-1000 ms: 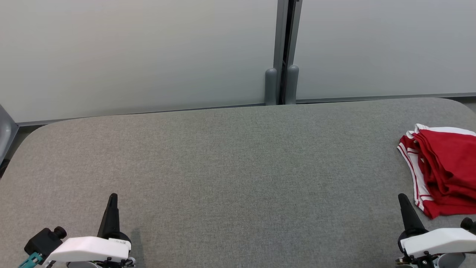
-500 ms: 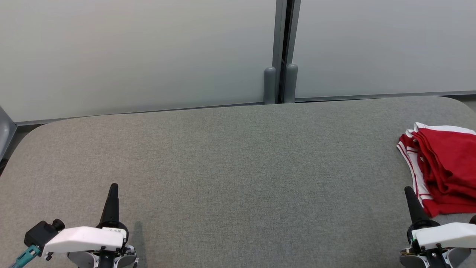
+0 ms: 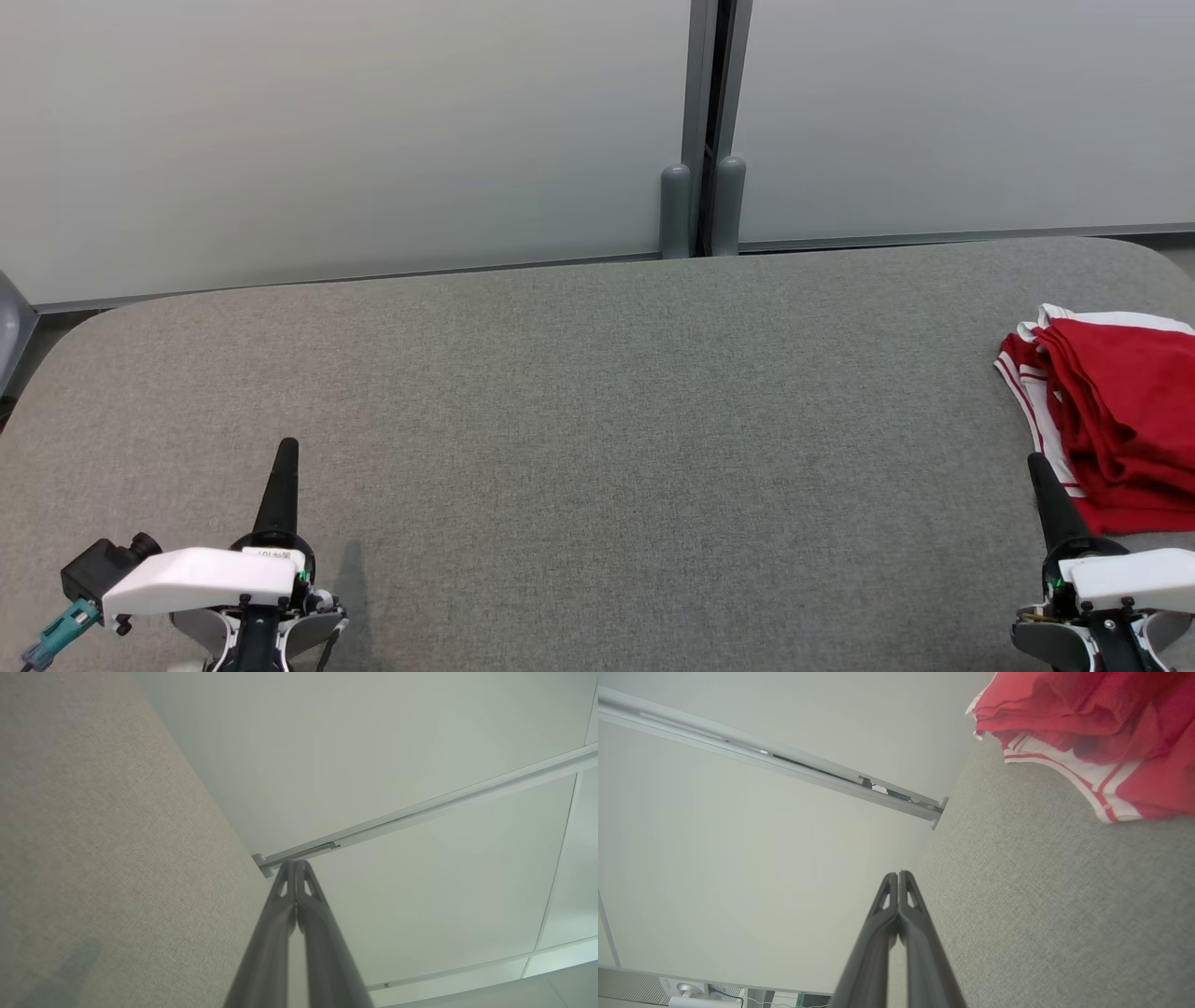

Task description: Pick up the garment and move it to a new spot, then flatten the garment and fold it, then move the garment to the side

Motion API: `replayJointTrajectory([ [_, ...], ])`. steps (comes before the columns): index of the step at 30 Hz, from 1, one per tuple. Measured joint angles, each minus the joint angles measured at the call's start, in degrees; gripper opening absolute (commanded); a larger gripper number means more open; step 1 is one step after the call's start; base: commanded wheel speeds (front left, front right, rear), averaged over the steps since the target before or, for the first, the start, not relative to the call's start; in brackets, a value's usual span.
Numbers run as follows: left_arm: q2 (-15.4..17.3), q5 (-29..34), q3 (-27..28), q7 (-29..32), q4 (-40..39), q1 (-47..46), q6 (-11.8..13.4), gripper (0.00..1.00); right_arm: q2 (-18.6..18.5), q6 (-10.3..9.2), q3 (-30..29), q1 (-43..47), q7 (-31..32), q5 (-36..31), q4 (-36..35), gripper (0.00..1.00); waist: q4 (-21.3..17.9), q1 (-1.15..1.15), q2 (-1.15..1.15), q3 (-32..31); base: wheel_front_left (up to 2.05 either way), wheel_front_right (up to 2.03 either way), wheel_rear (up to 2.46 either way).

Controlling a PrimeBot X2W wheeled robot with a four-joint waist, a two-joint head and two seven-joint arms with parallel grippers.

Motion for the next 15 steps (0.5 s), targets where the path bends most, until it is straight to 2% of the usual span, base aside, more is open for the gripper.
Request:
replayJointTrajectory([
  [15,0.12,-6.39,-0.01,1.74,0.57,-2.20,-0.48,0.00,-0.10,0.00,-1.13,-0.98,1.08,6.48,-0.03,0.00,-0.20,0.00,0.00,0.27,0.00,0.00,0.00],
])
